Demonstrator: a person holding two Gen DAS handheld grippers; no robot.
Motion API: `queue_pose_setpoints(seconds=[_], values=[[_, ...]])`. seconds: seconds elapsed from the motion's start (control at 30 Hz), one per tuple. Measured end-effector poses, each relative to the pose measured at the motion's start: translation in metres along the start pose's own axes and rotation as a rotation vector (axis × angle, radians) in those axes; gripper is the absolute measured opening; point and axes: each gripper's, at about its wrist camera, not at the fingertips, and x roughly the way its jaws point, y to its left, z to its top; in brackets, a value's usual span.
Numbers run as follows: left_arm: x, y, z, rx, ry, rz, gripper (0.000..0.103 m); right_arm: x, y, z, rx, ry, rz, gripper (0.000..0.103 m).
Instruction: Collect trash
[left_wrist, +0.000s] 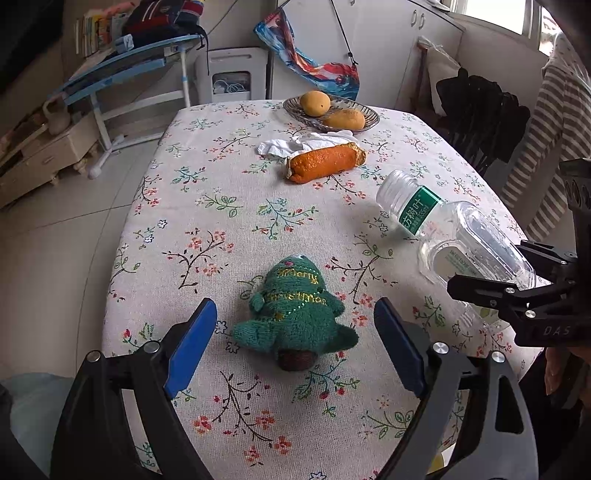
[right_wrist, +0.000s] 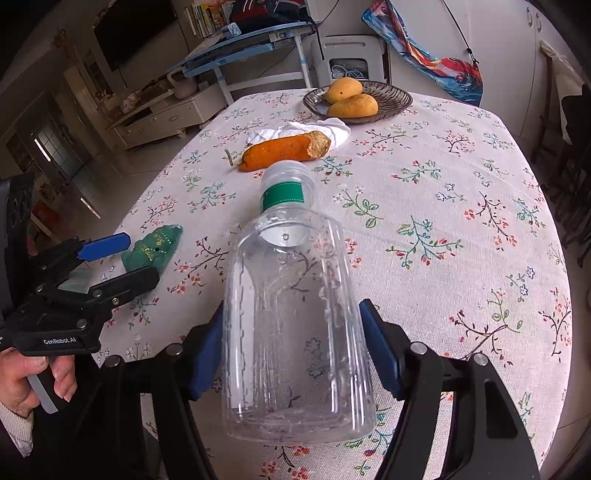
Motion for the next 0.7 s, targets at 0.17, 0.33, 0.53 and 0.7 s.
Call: queue_pose_setpoints(seconds=[0.17,0.33,0.53,0.7], values=[[0.0013,0.0006,0.0001,-0.008,0.004,-0.006,0.084,0.0006,-0.0008,-0.0001,0.001,0.005,0.001,0.064],[0.0025,0.0036,0.0005,-0.029,0.01,-0.02,0.084,0.0026,-0.0021,-0.0001,0.002,0.01,-0.007,0.059],[0.0043,0.0086,0.0001,-0.05,0.022,-0.028,0.084,0.0029,-0.0023,0.0011,0.002,0.005,-0.01,0.058],[0.0074,0.0081,-0.0026,-0.049,0.038,-0.023,0.084,-0.0013,0.0016,-0.0009,-0.017,-0.02,-0.02,0.057]])
